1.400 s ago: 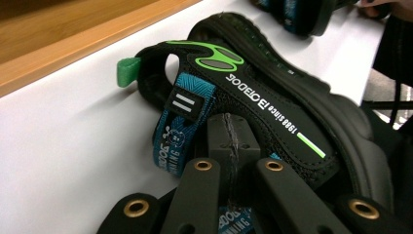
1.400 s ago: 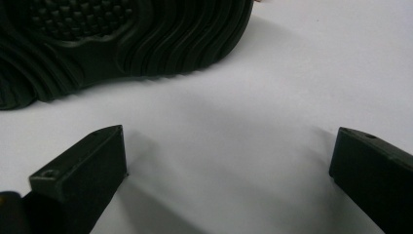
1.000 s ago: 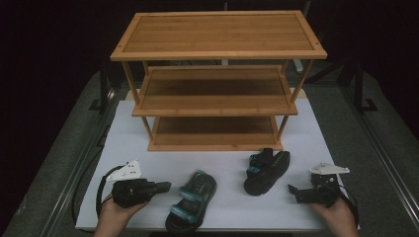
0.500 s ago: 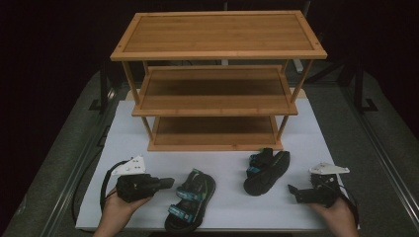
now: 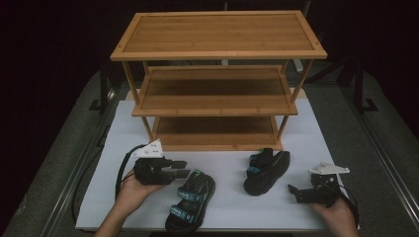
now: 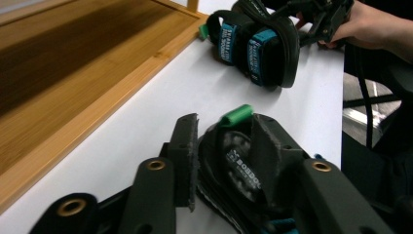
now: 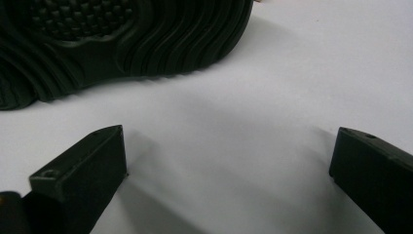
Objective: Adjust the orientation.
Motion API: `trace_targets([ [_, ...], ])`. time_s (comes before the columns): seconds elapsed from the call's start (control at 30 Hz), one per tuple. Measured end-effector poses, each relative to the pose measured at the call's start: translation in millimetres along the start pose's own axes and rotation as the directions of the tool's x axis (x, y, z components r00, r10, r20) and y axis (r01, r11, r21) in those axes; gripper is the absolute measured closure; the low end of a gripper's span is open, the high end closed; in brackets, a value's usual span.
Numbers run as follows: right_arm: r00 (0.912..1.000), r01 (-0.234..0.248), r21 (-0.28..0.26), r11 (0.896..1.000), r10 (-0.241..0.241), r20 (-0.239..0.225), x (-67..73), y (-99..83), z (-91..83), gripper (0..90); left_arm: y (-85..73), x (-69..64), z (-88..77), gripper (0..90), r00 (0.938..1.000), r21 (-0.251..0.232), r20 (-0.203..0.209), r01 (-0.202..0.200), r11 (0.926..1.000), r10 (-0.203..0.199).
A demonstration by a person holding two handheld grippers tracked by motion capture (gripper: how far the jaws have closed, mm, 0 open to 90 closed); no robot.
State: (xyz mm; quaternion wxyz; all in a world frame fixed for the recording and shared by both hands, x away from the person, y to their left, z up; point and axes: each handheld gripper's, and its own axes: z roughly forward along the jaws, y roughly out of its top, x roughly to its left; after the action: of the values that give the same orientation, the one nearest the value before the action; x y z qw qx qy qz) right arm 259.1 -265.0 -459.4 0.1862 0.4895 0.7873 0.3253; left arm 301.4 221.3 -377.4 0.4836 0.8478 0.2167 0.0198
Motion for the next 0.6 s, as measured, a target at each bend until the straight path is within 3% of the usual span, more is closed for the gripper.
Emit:
trace_targets([
  [0.27,1.0,0.0,0.0,1.0,0.0,0.0,0.0,0.0,0.0,0.0,12.9,-1.9,25.7,59.9,0.9966,0.038,0.063,-0.056,0.9977,0.053],
  [0.43,1.0,0.0,-0.001,1.0,0.0,0.0,0.0,-0.1,0.0,0.0,16.4,-1.0,35.0,77.1,0.9934,0.064,0.085,-0.083,0.9945,0.077],
  [0.6,1.0,0.0,-0.001,1.0,0.0,-0.001,0.0,-0.1,0.0,0.0,20.9,-0.8,36.7,84.4,0.9915,0.086,0.09,-0.101,0.9911,0.094],
])
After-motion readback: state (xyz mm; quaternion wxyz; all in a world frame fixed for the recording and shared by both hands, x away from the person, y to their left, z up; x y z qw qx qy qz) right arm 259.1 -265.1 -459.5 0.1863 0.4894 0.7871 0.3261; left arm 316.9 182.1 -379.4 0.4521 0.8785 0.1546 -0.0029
